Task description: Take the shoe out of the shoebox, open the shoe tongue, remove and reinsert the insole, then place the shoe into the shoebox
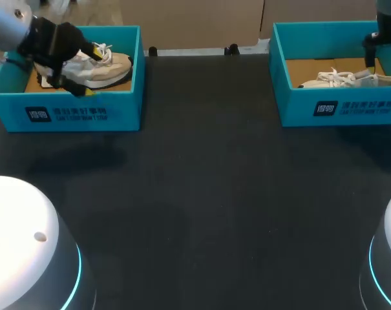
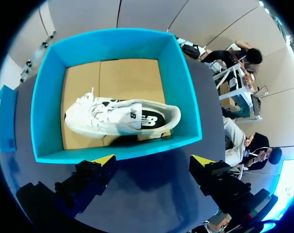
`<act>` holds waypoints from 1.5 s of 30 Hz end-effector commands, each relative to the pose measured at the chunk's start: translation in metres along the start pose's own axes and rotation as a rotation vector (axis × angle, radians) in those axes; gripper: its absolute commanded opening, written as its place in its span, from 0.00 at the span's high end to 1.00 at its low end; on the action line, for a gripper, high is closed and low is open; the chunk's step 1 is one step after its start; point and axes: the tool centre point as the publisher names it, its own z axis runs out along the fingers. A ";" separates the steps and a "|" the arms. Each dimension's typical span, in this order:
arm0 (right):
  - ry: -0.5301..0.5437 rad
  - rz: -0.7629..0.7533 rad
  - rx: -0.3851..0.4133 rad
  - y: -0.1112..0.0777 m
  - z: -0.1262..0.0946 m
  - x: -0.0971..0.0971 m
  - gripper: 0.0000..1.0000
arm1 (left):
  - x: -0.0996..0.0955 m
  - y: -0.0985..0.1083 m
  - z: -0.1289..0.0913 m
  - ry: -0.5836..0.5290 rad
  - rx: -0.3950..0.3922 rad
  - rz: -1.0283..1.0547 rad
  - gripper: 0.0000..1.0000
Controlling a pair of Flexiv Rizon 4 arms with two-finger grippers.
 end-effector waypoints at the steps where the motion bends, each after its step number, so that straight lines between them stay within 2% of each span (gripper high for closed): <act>1: 0.000 0.001 -0.002 -0.001 0.000 0.000 0.00 | -0.021 0.015 0.001 0.065 0.008 0.155 0.00; 4: 0.000 0.001 -0.002 -0.001 0.000 0.000 0.00 | -0.026 0.025 -0.001 0.071 0.013 0.327 0.00; 6: 0.000 0.001 -0.002 -0.001 0.000 0.000 0.00 | -0.027 0.031 -0.005 0.090 0.068 0.415 0.00; 8: 0.000 0.001 -0.002 -0.001 0.000 0.000 0.00 | -0.031 0.037 -0.008 0.109 0.050 0.511 0.00; 12: 0.000 0.001 -0.002 -0.001 0.000 0.000 0.00 | -0.042 0.048 -0.020 0.209 0.103 0.634 0.00; 13: 0.000 0.001 -0.002 -0.001 0.000 0.000 0.00 | -0.043 0.049 -0.023 0.260 0.106 0.642 0.00; 35: 0.000 0.001 -0.002 -0.001 0.000 0.000 0.00 | -0.043 0.049 -0.023 0.260 0.106 0.642 0.00; 38: 0.000 0.001 -0.002 -0.001 0.000 0.000 0.00 | -0.047 0.061 -0.025 0.279 0.060 0.737 0.00; 39: 0.000 0.001 -0.002 -0.001 0.000 0.000 0.00 | -0.050 0.065 -0.028 0.266 0.086 0.755 0.00; 41: 0.000 0.001 -0.002 -0.001 0.000 0.000 0.00 | -0.054 0.074 -0.028 0.313 0.098 0.820 0.00; 45: 0.000 0.001 -0.002 -0.001 0.000 0.000 0.00 | -0.062 0.089 -0.026 0.336 0.089 0.945 0.00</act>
